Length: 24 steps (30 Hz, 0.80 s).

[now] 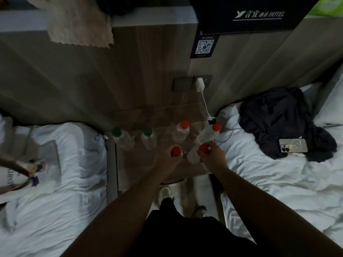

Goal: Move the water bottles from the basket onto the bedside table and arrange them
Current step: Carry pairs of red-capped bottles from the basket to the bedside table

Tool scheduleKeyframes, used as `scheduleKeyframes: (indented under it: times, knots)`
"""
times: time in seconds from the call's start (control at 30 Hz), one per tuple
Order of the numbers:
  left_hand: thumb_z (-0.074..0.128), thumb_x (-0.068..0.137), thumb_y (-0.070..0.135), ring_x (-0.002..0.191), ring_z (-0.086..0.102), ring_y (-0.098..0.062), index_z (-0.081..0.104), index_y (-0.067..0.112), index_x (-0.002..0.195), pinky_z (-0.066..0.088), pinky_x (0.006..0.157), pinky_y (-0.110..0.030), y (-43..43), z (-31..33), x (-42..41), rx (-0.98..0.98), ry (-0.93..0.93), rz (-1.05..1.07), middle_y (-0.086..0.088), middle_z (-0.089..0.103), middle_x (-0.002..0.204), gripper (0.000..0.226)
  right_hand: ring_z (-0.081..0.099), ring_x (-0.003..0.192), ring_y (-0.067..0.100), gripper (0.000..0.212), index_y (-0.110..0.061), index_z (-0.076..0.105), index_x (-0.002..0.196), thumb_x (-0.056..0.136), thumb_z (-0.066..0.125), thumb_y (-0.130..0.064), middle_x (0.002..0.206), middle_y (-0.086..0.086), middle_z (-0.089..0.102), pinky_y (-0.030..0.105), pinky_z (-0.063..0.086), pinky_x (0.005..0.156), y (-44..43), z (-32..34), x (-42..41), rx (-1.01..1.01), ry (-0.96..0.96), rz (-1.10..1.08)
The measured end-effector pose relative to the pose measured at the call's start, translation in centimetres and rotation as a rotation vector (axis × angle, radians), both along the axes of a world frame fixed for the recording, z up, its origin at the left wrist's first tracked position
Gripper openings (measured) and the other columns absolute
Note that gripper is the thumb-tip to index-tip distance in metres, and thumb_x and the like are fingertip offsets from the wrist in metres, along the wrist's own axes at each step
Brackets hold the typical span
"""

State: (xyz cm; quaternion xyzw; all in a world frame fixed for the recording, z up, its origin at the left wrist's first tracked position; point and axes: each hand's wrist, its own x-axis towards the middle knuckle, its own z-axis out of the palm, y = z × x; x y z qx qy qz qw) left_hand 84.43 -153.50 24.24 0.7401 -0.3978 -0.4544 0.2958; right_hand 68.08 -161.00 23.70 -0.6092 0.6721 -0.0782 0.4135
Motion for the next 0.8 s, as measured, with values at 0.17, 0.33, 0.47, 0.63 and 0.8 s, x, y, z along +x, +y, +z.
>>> scheduleKeyframes:
  times: [0.17, 0.33, 0.47, 0.63, 0.8]
  knots:
    - [0.066, 0.086, 0.023, 0.095, 0.055, -0.008, 0.062, 0.019, 0.113, 0.044, 0.082, -0.023, -1.9, -1.3, 0.1, 0.01, 0.039, -0.009, 0.001, 0.064, 0.105, 0.028, 0.067, 0.08, 0.02, 0.025, -0.034, 0.052, 0.09, 0.075, 0.071, -0.027, 0.09, -0.001, 0.067, 0.035, 0.056, 0.074, -1.0, -1.1, 0.4, 0.039, -0.007, -0.063]
    - [0.065, 0.086, 0.025, 0.097, 0.057, -0.01, 0.062, 0.017, 0.113, 0.048, 0.086, -0.027, -2.7, -2.1, 0.9, -0.001, 0.016, -0.051, -0.004, 0.066, 0.11, 0.028, 0.068, 0.082, 0.021, 0.025, -0.035, 0.052, 0.091, 0.076, 0.072, -0.029, 0.09, -0.002, 0.066, 0.038, 0.057, 0.078, -2.0, -1.4, 0.7, 0.04, -0.013, -0.069]
    - [0.065, 0.087, 0.024, 0.099, 0.054, -0.008, 0.061, 0.015, 0.116, 0.04, 0.082, -0.019, -2.8, -2.5, 0.8, 0.0, 0.013, -0.113, -0.003, 0.065, 0.112, 0.031, 0.067, 0.084, 0.021, 0.026, -0.037, 0.049, 0.089, 0.078, 0.07, -0.028, 0.093, -0.001, 0.066, 0.04, 0.057, 0.08, -2.2, -1.4, 0.6, 0.028, -0.04, -0.038]
    - [0.065, 0.088, 0.023, 0.11, 0.059, -0.015, 0.058, 0.014, 0.123, 0.044, 0.089, -0.022, -2.9, -2.8, 0.3, 0.024, 0.104, -0.068, -0.004, 0.063, 0.119, 0.036, 0.063, 0.087, 0.017, 0.032, -0.037, 0.046, 0.096, 0.081, 0.068, -0.02, 0.093, -0.004, 0.062, 0.031, 0.051, 0.077, -1.2, -1.3, -0.1, 0.011, -0.072, 0.004]
    - [0.063, 0.089, 0.022, 0.107, 0.056, -0.009, 0.056, 0.015, 0.126, 0.04, 0.078, -0.004, -2.7, -2.7, -0.1, 0.018, 0.1, -0.031, -0.004, 0.061, 0.122, 0.038, 0.052, 0.089, 0.011, 0.032, -0.031, 0.043, 0.102, 0.083, 0.067, -0.021, 0.098, -0.006, 0.054, 0.023, 0.038, 0.076, -1.4, -1.0, -0.3, 0.034, -0.058, 0.075]
